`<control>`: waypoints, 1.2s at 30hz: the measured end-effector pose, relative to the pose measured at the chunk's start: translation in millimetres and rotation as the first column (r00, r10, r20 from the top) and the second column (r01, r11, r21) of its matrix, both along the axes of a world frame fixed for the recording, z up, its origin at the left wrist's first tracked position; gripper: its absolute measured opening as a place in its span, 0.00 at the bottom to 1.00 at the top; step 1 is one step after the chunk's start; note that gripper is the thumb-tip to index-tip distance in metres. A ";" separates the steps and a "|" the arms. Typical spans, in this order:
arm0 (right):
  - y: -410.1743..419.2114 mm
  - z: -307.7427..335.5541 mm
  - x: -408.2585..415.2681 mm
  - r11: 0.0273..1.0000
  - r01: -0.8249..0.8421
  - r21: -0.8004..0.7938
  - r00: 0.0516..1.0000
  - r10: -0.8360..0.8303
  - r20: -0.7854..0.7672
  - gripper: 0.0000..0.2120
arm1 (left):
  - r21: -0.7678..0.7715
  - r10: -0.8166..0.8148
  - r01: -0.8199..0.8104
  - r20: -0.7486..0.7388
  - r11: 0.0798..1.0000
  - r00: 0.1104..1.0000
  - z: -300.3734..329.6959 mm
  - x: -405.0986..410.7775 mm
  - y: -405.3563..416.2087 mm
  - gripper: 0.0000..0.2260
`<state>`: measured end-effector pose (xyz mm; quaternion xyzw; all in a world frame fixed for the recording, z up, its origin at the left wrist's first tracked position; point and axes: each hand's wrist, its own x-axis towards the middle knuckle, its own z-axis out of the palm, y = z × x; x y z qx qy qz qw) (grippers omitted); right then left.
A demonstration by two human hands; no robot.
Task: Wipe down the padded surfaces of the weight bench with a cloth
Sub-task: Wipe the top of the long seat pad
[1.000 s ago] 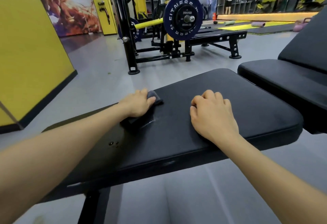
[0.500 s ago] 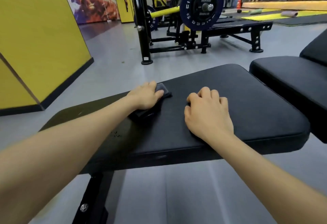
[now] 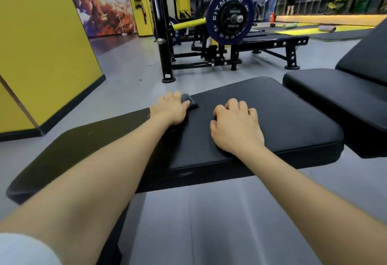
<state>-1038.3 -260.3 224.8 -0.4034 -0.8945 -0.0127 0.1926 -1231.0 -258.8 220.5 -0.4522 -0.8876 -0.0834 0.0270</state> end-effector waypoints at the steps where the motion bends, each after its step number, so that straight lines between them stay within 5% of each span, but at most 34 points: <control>1: -0.9 -0.2 -0.3 1.000 0.003 0.000 1.000 -0.003 0.011 0.14 | -0.014 -0.024 0.024 0.024 1.000 0.999 0.7 3.3 -5.1 0.20; 8: -4.9 1.3 2.7 0.999 0.014 0.033 0.999 -0.016 0.042 0.16 | -0.001 -0.345 0.345 0.024 0.939 0.938 -0.8 50.1 -83.9 0.12; 16: -5.5 0.4 -0.4 0.999 0.022 0.034 0.999 -0.024 0.039 0.15 | 0.070 -0.061 0.059 0.019 0.996 0.998 -5.0 9.4 -15.1 0.20; 25: -3.1 -1.7 1.2 0.998 0.016 0.059 0.999 -0.019 0.043 0.14 | 0.046 -0.305 0.305 -0.004 0.951 0.952 -3.9 48.6 -96.7 0.13; 32: -3.2 -0.8 -1.2 0.999 0.025 0.042 0.999 -0.026 0.023 0.15 | 0.002 -0.081 0.081 -0.063 0.997 0.995 -2.7 22.7 -36.0 0.20; 36: -3.7 -0.2 0.2 0.998 0.045 0.047 0.999 -0.044 -0.012 0.15 | -0.001 -0.129 0.129 -0.003 0.992 0.992 2.0 46.6 -55.8 0.17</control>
